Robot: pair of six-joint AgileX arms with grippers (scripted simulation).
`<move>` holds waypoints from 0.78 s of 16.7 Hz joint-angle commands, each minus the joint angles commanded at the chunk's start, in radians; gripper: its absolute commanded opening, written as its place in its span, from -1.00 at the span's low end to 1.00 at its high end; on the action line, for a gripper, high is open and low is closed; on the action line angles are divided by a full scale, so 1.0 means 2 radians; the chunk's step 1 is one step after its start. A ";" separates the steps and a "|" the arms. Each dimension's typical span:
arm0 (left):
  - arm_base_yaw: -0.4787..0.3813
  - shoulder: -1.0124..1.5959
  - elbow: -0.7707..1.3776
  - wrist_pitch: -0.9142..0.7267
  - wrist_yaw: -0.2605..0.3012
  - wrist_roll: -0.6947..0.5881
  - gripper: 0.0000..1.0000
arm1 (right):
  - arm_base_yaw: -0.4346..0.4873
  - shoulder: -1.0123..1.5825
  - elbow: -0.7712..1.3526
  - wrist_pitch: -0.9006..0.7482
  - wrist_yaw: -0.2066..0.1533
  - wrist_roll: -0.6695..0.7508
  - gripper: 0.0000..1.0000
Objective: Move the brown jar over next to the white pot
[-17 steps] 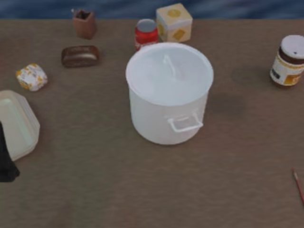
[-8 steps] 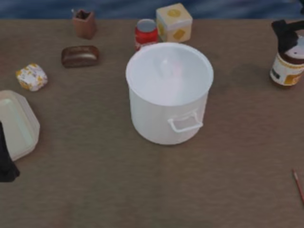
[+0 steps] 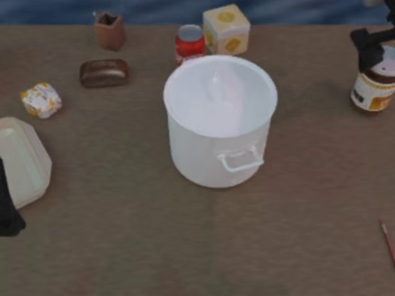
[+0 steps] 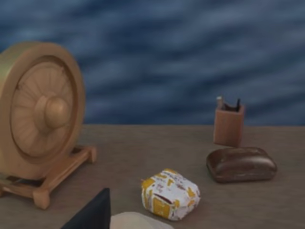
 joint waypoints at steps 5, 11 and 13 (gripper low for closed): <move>0.000 0.000 0.000 0.000 0.000 0.000 1.00 | 0.004 0.015 -0.045 0.060 0.001 0.003 1.00; 0.000 0.000 0.000 0.000 0.000 0.000 1.00 | 0.005 0.018 -0.054 0.072 0.001 0.003 0.85; 0.000 0.000 0.000 0.000 0.000 0.000 1.00 | 0.005 0.018 -0.054 0.072 0.001 0.003 0.55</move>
